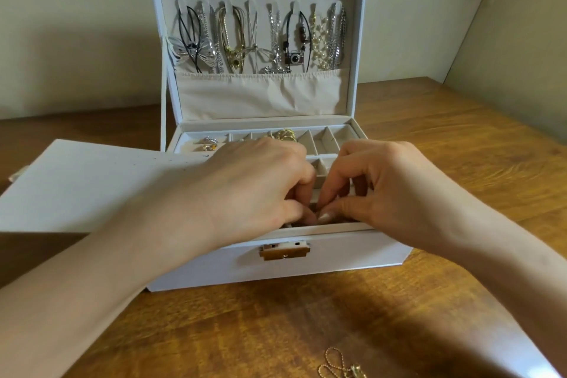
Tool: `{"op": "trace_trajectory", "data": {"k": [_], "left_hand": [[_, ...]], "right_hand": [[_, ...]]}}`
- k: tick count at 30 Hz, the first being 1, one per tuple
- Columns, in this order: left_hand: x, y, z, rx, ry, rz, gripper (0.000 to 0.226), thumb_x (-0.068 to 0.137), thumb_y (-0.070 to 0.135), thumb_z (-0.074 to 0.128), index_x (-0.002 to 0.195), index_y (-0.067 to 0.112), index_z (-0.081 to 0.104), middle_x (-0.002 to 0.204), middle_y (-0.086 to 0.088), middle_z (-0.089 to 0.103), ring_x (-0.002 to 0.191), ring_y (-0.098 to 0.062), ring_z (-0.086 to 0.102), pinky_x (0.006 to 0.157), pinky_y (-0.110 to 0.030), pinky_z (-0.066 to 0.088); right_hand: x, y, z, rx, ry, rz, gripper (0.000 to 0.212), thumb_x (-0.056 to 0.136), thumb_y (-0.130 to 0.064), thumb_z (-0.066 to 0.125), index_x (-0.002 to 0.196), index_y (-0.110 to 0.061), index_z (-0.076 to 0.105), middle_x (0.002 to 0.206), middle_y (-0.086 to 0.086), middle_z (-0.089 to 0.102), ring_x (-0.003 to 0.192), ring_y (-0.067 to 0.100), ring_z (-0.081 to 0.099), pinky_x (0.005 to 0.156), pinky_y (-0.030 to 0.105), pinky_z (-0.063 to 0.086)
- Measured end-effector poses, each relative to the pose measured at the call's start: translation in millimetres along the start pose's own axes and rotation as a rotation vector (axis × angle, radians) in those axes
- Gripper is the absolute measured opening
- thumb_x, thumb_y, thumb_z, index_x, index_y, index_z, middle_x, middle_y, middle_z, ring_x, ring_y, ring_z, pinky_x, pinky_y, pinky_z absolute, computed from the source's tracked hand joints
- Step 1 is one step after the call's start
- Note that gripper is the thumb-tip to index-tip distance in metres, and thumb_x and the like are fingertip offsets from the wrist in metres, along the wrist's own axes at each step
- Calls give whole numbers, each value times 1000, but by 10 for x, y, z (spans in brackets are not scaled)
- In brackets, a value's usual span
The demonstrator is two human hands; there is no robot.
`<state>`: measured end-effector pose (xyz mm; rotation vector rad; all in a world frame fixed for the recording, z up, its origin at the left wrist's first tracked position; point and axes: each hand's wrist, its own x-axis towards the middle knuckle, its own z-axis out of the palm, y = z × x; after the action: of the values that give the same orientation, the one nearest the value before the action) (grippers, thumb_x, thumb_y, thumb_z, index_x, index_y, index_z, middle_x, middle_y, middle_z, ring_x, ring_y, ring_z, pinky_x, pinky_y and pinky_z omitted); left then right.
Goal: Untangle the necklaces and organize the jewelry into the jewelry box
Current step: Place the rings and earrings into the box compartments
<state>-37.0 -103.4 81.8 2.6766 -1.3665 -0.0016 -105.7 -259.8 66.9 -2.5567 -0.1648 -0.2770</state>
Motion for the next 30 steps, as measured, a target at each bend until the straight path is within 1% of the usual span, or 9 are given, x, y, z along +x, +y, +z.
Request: {"op": "trace_trajectory", "data": {"k": [4,7,11,17,19,21,25,27,30], "left_hand": [[-6,23,-2,12,60,-26,29,78,47,66,66,28,48,78,9,42,69,-4,41,55,-21,30],[-16,32,-14,7,57,-32,26,79,48,65,68,30,51,78,10,42,68,-2,39,54,-19,28],[-57,34,-47,31,53,-53,20,82,43,64,69,31,54,77,11,42,67,-2,40,53,-18,26],[-63,81,39,116,128,-60,20,84,43,60,77,25,56,79,9,41,81,-13,47,54,-26,26],[-46,68,36,84,129,-59,20,83,43,62,73,26,55,78,9,43,78,-12,47,55,-26,28],[-40,33,-5,2,119,-72,19,80,41,66,69,29,55,78,11,47,73,-6,46,55,-22,30],[-53,-68,-120,-216,117,-102,17,69,42,74,63,30,64,71,15,56,66,6,49,56,-22,33],[-67,-117,-160,-298,129,-103,19,60,47,73,61,29,66,68,15,56,65,9,47,57,-22,32],[-86,-161,-210,-351,167,-88,33,45,59,66,60,30,67,75,22,58,66,8,48,58,-22,33]], "right_hand": [[-25,-56,2,-55,29,1,17,68,-23,82,64,-31,67,71,-13,55,66,7,49,65,37,48],[-34,-82,5,-100,43,9,20,69,-26,80,64,-32,62,69,-14,55,65,7,49,64,34,47],[-43,-92,-14,-101,41,-6,15,70,-24,80,66,-30,67,69,-16,55,66,7,50,65,36,48],[-37,-61,-9,-78,32,-41,19,71,-14,77,70,-31,72,68,-17,56,66,9,52,67,39,50],[-31,-50,-6,-57,33,-47,21,70,-13,78,69,-33,71,65,-16,56,63,8,51,64,37,49],[-25,-44,-37,-6,24,-37,21,70,-16,80,68,-35,71,64,-16,59,60,9,52,57,26,46],[-15,-11,-160,110,25,-5,11,66,-25,78,68,-34,72,65,-17,61,54,4,50,50,14,40],[-14,10,-213,152,23,6,9,64,-27,79,68,-33,73,60,-15,60,51,3,48,47,11,37],[-17,21,-267,207,26,2,9,61,-28,80,68,-31,74,58,-14,60,48,2,46,46,8,33]]}}
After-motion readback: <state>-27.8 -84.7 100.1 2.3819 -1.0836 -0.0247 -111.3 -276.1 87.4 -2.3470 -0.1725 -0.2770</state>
